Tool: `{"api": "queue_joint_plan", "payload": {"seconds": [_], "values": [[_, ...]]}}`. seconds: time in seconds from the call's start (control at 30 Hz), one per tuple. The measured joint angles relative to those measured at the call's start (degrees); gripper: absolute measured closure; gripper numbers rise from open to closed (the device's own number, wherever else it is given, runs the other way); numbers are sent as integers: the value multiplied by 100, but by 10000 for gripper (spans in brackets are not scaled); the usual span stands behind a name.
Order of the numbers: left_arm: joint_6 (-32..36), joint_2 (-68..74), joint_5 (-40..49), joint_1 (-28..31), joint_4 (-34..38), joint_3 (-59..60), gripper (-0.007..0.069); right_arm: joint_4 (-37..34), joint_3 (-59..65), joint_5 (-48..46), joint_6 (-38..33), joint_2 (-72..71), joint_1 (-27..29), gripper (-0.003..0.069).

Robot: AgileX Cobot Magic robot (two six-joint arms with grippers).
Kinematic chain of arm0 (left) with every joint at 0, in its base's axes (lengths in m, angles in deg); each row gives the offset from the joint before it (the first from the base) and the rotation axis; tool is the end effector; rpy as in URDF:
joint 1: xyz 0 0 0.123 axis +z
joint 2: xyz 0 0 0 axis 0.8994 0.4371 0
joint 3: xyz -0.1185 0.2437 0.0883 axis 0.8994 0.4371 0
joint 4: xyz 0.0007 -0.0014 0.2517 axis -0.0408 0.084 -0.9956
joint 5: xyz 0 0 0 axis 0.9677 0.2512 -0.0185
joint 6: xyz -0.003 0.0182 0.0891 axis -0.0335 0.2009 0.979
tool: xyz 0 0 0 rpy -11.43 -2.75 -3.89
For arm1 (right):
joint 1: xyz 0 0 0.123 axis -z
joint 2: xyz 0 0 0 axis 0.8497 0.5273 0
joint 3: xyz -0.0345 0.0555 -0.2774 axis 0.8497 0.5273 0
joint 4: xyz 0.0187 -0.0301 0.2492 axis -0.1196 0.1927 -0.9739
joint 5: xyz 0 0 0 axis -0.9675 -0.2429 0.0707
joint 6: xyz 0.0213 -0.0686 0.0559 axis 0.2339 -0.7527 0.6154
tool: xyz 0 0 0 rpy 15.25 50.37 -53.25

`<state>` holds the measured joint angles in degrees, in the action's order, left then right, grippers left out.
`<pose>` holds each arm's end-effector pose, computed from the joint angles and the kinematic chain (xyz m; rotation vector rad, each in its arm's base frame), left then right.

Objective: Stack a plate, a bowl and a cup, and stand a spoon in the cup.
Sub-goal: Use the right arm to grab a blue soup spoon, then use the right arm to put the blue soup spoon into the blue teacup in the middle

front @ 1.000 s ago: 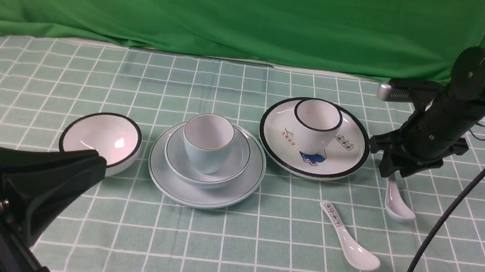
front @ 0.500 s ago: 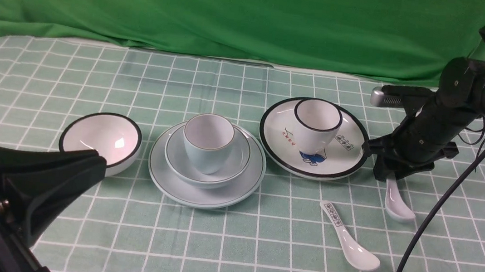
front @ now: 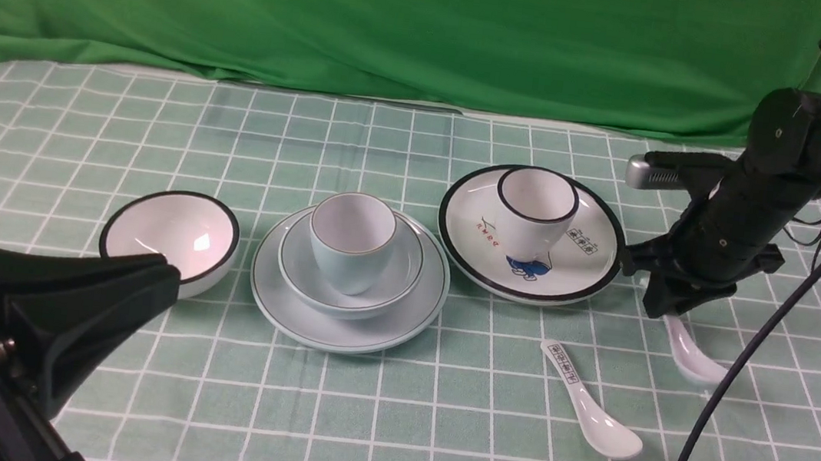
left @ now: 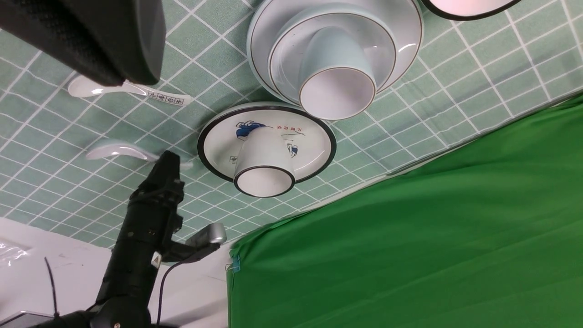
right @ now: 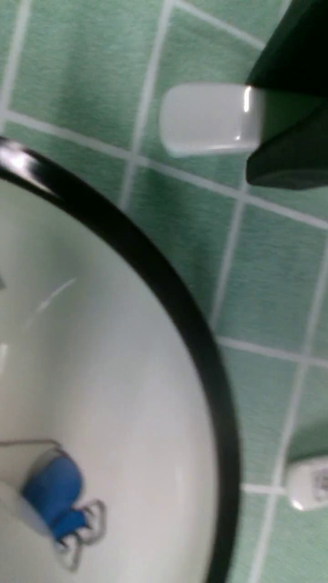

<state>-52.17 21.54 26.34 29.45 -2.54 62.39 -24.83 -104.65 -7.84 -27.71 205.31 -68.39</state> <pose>0.0980 -0.0705 0.3161 0.6783 1.5934 -0.3361 0.4372 0.0866 0.1792 -0.4098 2.7777 0.1379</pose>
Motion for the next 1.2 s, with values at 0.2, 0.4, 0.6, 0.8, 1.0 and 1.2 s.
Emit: {"api": "queue_joint_plan", "payload": {"seconds": [0.2, 0.4, 0.6, 0.8, 1.0, 1.2], "values": [[5, 0, 0, 0, 0, 0, 615, -174, 1677, 571, -252, -1992, -115, 491], [5, 0, 0, 0, 0, 0, 615, -1020, 3632, 2651, -657, -3666, -655, 491], [5, 0, 41, 0, 0, 0, 615, -1364, 4640, 5519, -669, -4328, -1830, 491], [5, 0, 323, 0, 0, 0, 615, -1291, 4813, 7916, -389, -3908, -2878, 491], [-1, 0, 380, 0, -34, 0, 615, -305, 4824, 9100, 532, -3324, -3237, 491], [-155, 0, 380, 0, -89, 0, 615, 979, 4490, 9785, 1635, -2645, -3237, 491]]}}
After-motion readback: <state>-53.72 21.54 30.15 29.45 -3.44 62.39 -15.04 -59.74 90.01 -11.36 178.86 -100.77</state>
